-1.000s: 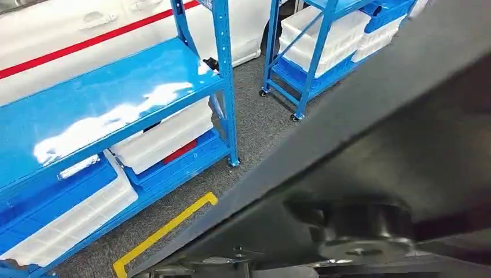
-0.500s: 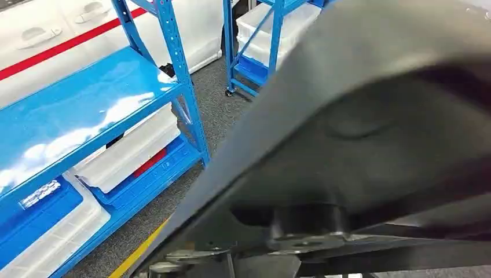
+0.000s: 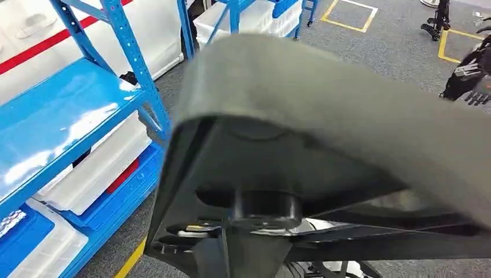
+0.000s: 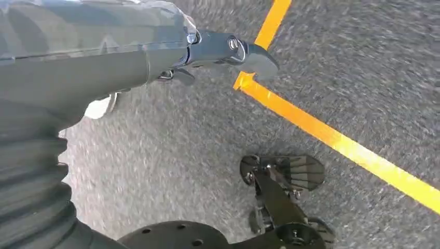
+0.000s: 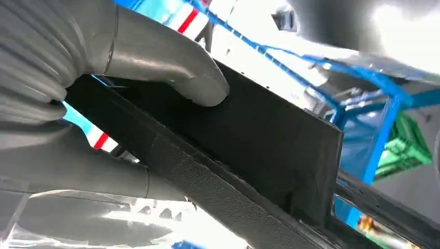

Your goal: Take the parts from the cabinet and place them on the table.

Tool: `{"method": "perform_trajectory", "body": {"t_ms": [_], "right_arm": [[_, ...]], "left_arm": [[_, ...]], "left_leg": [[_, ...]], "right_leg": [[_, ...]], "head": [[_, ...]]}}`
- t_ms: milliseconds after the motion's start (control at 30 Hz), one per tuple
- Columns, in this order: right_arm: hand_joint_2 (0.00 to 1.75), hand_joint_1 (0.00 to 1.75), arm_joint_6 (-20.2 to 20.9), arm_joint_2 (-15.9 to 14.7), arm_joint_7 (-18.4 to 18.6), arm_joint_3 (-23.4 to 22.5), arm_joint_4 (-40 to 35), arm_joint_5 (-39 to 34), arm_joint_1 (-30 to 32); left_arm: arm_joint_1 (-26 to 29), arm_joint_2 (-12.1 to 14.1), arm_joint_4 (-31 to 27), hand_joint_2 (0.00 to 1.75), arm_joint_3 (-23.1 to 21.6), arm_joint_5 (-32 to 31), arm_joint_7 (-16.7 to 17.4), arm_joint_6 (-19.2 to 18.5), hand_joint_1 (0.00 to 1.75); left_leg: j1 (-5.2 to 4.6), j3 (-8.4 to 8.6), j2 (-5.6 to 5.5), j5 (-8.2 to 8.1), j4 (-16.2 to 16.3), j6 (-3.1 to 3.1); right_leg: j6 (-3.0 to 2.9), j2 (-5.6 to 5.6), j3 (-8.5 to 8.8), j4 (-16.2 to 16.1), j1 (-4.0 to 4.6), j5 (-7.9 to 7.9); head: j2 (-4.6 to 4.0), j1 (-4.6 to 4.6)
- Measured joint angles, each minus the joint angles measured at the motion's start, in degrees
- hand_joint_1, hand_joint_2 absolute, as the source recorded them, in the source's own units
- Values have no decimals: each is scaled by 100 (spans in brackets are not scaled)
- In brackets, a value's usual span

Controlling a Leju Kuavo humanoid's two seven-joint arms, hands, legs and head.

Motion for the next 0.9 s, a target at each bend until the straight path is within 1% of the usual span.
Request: {"method": "perform_trajectory", "body": {"t_ms": [33, 67, 100, 133, 167, 200, 233, 267, 300, 333, 367, 400, 433, 467, 500, 533, 567, 600, 633, 667, 700, 733, 767, 800, 833, 867, 900], "right_arm": [[175, 175, -24, -4, 2, -20, 0, 11, 24], [175, 175, -46, -9, 2, -44, 4, 31, 50], [175, 175, -63, -15, 0, -59, 15, 59, 51], [175, 175, -90, -15, 2, -70, 37, 101, 47], [175, 175, -111, -13, 0, -76, 77, 120, 16], [175, 175, -133, -2, -2, -79, 142, 142, -14], [175, 175, -166, 2, 0, -79, 221, 182, -32], [175, 175, -212, 11, 0, -81, 324, 214, -38], [175, 175, -238, 18, 4, -92, 428, 225, -39], [175, 175, -266, 20, 7, -105, 522, 223, -41], [175, 175, -284, 20, 7, -125, 584, 205, -44], [175, 175, -288, 20, 7, -153, 638, 164, -54], [175, 175, -284, 20, 7, -186, 671, 118, -62], [175, 175, -260, 17, 4, -225, 704, 70, -66], [175, 175, -231, 17, 4, -251, 732, 50, -77], [175, 175, -199, 15, 4, -271, 748, 44, -75], [175, 175, -188, 11, 4, -289, 767, 46, -65], [175, 175, -192, 9, 4, -308, 785, 61, -65], [175, 175, -203, 7, 4, -339, 796, 83, -56], [175, 175, -234, 2, 0, -382, 811, 116, -65], [175, 175, -268, 2, 0, -406, 824, 129, -65], [175, 175, -295, 2, 0, -422, 839, 136, -47], [175, 175, -304, -6, 0, -441, 852, 138, -21], [175, 175, -304, -22, 0, -467, 865, 136, 12], [175, 175, -304, -35, 0, -498, 868, 131, 45], [175, 175, -304, -48, 0, -529, 872, 116, 61], [175, 175, -301, -57, 0, -549, 872, 100, 61]], "left_arm": [[-16, 2, -2, 175, -2, -15, 13, 15, 0], [-28, 2, -2, 175, -7, -55, 46, 48, 0], [-43, 4, -2, 175, -7, -59, 55, 68, 0], [-49, 15, -4, 175, -7, -63, 57, 83, 0], [-50, 11, -4, 175, -9, -70, 55, 96, 0], [-48, 11, -4, 175, -9, -72, 50, 98, 0], [-43, 13, -4, 175, -7, -76, 48, 101, 0], [-39, 20, -4, 175, -7, -90, 50, 101, 0], [-34, 22, -4, 175, -7, -109, 50, 92, 0], [-34, 22, -4, 175, -7, -122, 52, 68, 0], [-37, 22, -4, 175, -7, -124, 55, 48, 0], [-40, 20, -4, 175, -7, -122, 61, 26, 0], [-40, 20, -4, 175, -7, -120, 65, 20, 0], [-26, 24, -4, 175, -4, -116, 79, 20, 0], [-19, 22, -4, 175, 0, -94, 87, 31, 0], [-31, 22, -4, 175, 2, -76, 107, 39, 0], [-52, 22, -4, 175, 4, -63, 114, 50, 0], [-52, 22, -4, 175, 7, -59, 127, 55, 0], [-49, 17, -4, 175, 7, -61, 131, 55, 0], [-39, 22, -4, 175, 7, -76, 153, 48, 0], [-28, 35, -4, 175, 7, -94, 170, 44, 0], [-14, 37, -4, 175, 7, -98, 179, 37, 0], [0, 48, -4, 175, 9, -105, 190, 33, 0], [3, 57, -4, 175, 9, -105, 218, 35, 0], [2, 66, -4, 175, 9, -105, 232, 37, 0], [0, 68, -4, 175, 9, -105, 240, 39, 0], [-2, 70, -4, 175, 11, -105, 249, 53, 0]], "left_leg": [[-5, 11, 44, -9, 1, -26], [0, 29, 96, -7, -14, -55], [2, 51, 154, -22, -13, -93], [39, 29, 4, -106, 59, -119], [39, -72, -225, -291, 309, -129], [49, -274, -350, -544, 760, -141], [48, -509, -415, -768, 1257, -152], [47, -735, -446, -917, 1714, -160], [48, -858, -448, -909, 1921, -157], [46, -829, -453, -755, 1808, -144], [47, -678, -465, -491, 1425, -125], [48, -441, -513, -188, 875, -104], [58, -221, -676, 60, 369, -83], [60, -131, -950, 27, 148, -50], [70, -126, -921, 23, 67, -49], [48, -117, -883, 26, 82, -41], [31, -118, -837, 32, 92, -7], [33, -108, -782, 53, 61, 28], [101, -83, -675, 102, -7, 96], [81, -73, -624, 109, -34, 129], [65, -76, -558, 111, -33, 150], [50, -77, -489, 104, -29, 159], [37, -80, -408, 100, -28, 162], [32, -82, -334, 94, -25, 162], [29, -77, -269, 86, -24, 157], [27, -69, -200, 72, -17, 148], [27, -55, -142, 53, -7, 132]], "right_leg": [[-14, 41, -15, 5, 6, -3], [-41, 99, -25, 10, 26, -7], [-91, 163, -21, -30, -8, 18], [-121, 203, 9, -57, -41, 39], [-161, 249, 3, -64, -48, 45], [-179, 300, -4, -64, -45, 52], [-193, 362, -11, -63, -35, 57], [-197, 431, -17, -59, -23, 60], [-198, 504, -16, -56, -12, 60], [-197, 573, -10, -51, -10, 60], [-195, 647, -2, -44, -9, 59], [-191, 720, 10, -36, -10, 57], [-176, 780, 16, -25, -11, 50], [-144, 833, -4, -7, 11, 49], [-107, 895, -43, 14, 0, 61], [-70, 939, -72, 4, -20, 83], [-25, 997, -82, -13, -40, 104], [16, 1059, -91, -29, -39, 118], [31, 910, -108, 37, -35, 67], [39, 617, -200, 213, 12, -74], [55, 445, -392, 598, -4, -305], [71, 373, -615, 1047, -20, -517], [83, 347, -842, 1503, -35, -694], [97, 335, -977, 1770, -48, -732], [105, 325, -951, 1718, -60, -627], [102, 306, -779, 1391, -65, -417], [89, 251, -506, 895, -64, -180]], "head": [[0, -2], [0, 0], [0, 0], [0, -2], [0, -2], [0, -2], [0, -2], [0, -2], [0, -2], [0, -2], [0, -2], [0, -2], [0, -2], [0, 0], [0, -2], [0, 0], [0, -2], [0, -2], [0, -2], [0, 2], [0, 0], [0, 0], [0, 2], [0, 0], [0, 0], [0, 0], [0, 0]]}}
